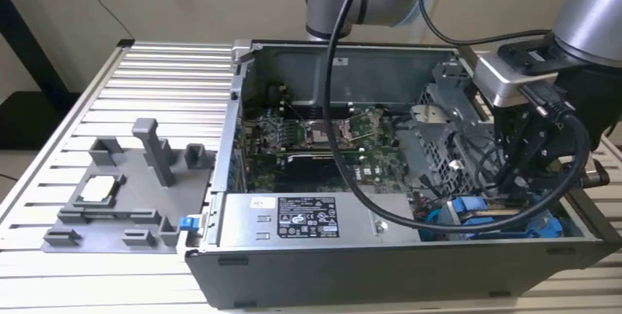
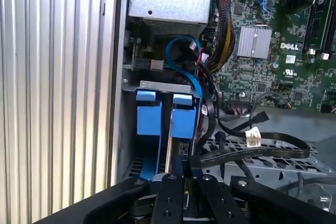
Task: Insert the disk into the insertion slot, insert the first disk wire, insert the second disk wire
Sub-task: 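Insert the second disk wire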
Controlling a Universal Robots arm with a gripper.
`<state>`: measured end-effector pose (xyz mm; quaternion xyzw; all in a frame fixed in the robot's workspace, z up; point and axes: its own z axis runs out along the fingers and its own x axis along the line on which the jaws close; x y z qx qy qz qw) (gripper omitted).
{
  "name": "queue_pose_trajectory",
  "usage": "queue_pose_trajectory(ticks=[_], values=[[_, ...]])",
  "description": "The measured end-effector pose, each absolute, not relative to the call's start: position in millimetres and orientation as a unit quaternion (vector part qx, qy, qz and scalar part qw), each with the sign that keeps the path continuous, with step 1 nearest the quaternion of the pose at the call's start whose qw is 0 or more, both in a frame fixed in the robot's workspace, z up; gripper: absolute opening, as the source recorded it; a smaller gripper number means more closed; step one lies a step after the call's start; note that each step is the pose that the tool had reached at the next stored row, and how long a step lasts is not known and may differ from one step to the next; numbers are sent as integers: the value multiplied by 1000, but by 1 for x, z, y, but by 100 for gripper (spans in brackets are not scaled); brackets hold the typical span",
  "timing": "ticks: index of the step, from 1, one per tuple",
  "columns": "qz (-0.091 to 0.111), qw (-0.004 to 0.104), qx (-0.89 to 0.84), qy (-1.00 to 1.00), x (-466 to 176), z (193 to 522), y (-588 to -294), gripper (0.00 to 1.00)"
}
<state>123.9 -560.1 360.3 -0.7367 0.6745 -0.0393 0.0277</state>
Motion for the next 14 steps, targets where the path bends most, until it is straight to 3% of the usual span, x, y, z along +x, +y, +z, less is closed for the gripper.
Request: queue_pose_trajectory(ticks=[6,14], values=[[-20,-2,-738,675,138,360,-560,16],[2,-22,-738,675,151,357,-560,16]])
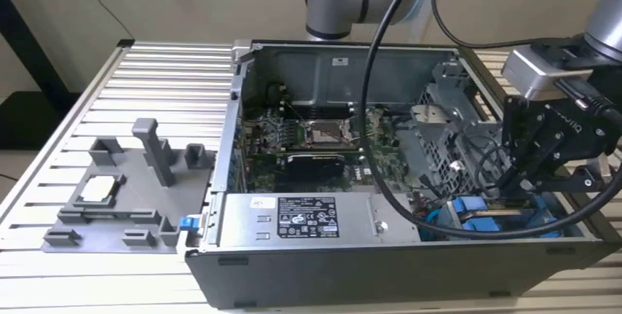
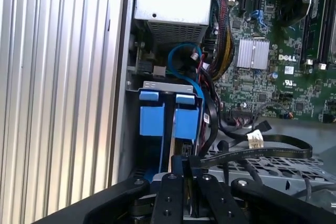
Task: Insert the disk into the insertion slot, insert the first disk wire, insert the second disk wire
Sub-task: 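Insert the second disk wire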
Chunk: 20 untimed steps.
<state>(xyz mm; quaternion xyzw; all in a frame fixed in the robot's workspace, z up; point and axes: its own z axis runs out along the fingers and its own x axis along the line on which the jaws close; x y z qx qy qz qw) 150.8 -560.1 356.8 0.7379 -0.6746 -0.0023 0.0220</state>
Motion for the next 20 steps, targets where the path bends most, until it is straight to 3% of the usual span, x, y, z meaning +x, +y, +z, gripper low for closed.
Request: queue_pose_trajectory(ticks=[6,15,20], values=[[-12,30,737,-676,160,354,-560,16],[-20,24,716,-698,160,352,-560,16],[-30,14,715,-698,161,351,-560,16]])
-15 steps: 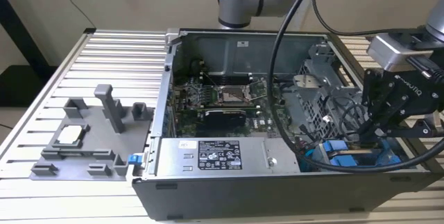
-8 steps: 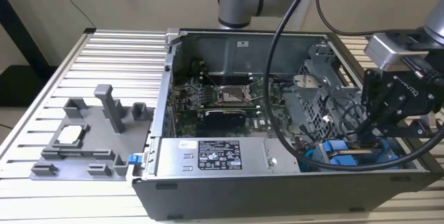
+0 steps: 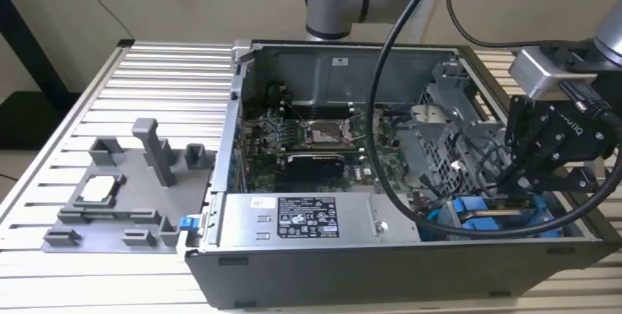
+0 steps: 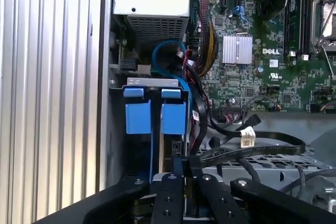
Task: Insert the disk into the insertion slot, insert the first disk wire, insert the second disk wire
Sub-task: 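Insert the second disk wire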
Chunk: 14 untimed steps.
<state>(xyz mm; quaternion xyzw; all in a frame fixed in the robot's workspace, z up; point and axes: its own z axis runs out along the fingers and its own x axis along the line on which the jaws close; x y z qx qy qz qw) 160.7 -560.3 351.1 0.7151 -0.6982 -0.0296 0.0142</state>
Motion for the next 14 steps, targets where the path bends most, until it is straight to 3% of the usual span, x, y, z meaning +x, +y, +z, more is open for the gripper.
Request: queue_pose_trajectory(ticks=[14], values=[[-33,10,714,-699,162,347,-566,16]])
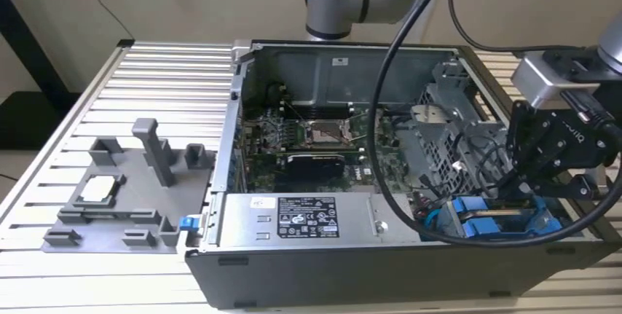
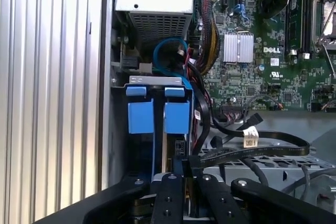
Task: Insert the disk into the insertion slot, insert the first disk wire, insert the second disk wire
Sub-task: 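Insert the second disk wire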
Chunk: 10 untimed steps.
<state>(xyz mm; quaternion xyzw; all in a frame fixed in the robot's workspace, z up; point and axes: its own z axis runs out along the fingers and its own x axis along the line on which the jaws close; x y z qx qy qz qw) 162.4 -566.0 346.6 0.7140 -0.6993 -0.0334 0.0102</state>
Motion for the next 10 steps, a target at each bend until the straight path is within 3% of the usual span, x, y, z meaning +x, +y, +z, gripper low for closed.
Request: queue_pose_trajectory(ticks=[10], values=[[-36,8,711,-702,165,342,-566,16]])
